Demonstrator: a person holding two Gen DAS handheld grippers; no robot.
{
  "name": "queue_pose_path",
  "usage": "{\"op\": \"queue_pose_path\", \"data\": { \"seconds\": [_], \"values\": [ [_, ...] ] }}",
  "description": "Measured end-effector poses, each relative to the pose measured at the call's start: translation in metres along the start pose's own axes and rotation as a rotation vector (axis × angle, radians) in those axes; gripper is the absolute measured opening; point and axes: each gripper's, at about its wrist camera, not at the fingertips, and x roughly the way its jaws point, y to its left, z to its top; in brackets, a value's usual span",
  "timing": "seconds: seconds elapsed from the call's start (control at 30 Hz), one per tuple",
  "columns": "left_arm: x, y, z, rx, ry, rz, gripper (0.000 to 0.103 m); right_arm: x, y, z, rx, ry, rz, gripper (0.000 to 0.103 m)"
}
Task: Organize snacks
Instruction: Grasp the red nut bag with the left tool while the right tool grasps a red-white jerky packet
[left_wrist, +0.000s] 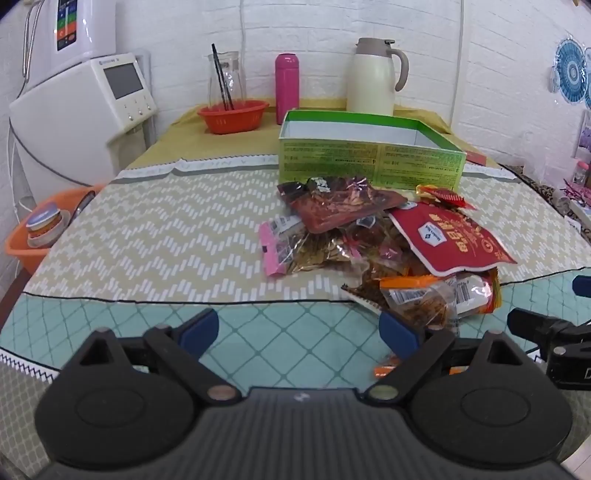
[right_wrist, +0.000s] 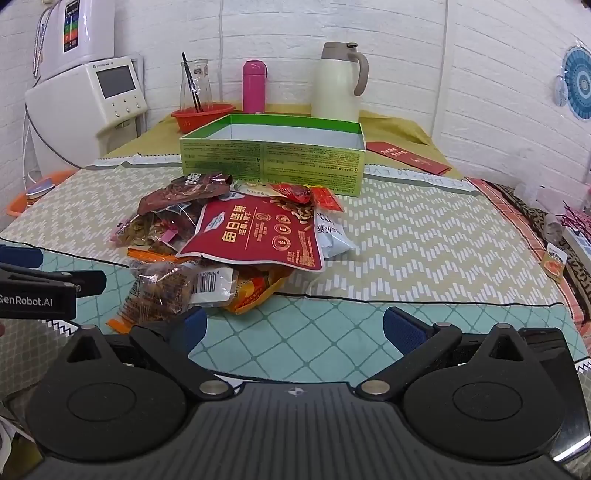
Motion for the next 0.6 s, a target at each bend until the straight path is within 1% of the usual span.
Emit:
{"op": "queue_pose_path", "data": {
  "seconds": [0.13, 0.23, 0.27, 0.3, 0.33, 0.37, 0.4, 0.47, 0.53, 0.57, 0.6],
  "values": [
    [0.002, 0.005, 0.021, 0.0, -0.042, -0.091, 0.092, 0.002, -0.009, 0.013, 0.021, -0.072, 0.082, 0.103],
    [0.009, -0.004, 0.041, -0.022, -0.053, -0.222, 0.092, 0.01, -0.019, 0.021, 0.041, -0.131, 0.146, 0.103],
    [0.016, -0.009, 0.046, -0.013, -0.018, -0.248, 0.092, 0.014, -0.022, 0.025, 0.048, -0.122, 0.157, 0.103],
    [0.022, -0.012, 0.052, -0.023, -0.008, -0.288, 0.092, 0.018, -0.025, 0.028, 0.052, -0.109, 0.172, 0.103],
    [0.031, -0.013, 0.056, -0.051, 0.053, -0.346, 0.092, 0.022, -0.028, 0.031, 0.054, -0.102, 0.196, 0.103],
    [0.039, -0.016, 0.059, -0.061, 0.088, -0.385, 0.092, 0.027, -0.03, 0.033, 0.056, -0.091, 0.21, 0.103],
    [0.046, -0.019, 0.061, -0.065, 0.11, -0.397, 0.091, 0.032, -0.031, 0.035, 0.055, -0.069, 0.205, 0.103],
    [0.061, -0.026, 0.064, -0.04, 0.15, -0.392, 0.09, 0.039, -0.035, 0.034, 0.045, -0.052, 0.199, 0.103],
    [0.067, -0.031, 0.066, -0.024, 0.165, -0.411, 0.087, 0.043, -0.04, 0.032, 0.055, -0.032, 0.225, 0.103],
    [0.072, -0.034, 0.067, -0.011, 0.181, -0.422, 0.077, 0.044, -0.042, 0.031, 0.063, -0.025, 0.242, 0.103],
    [0.077, -0.036, 0.067, 0.001, 0.202, -0.437, 0.057, 0.046, -0.044, 0.03, 0.07, -0.016, 0.258, 0.103]
  ]
}}
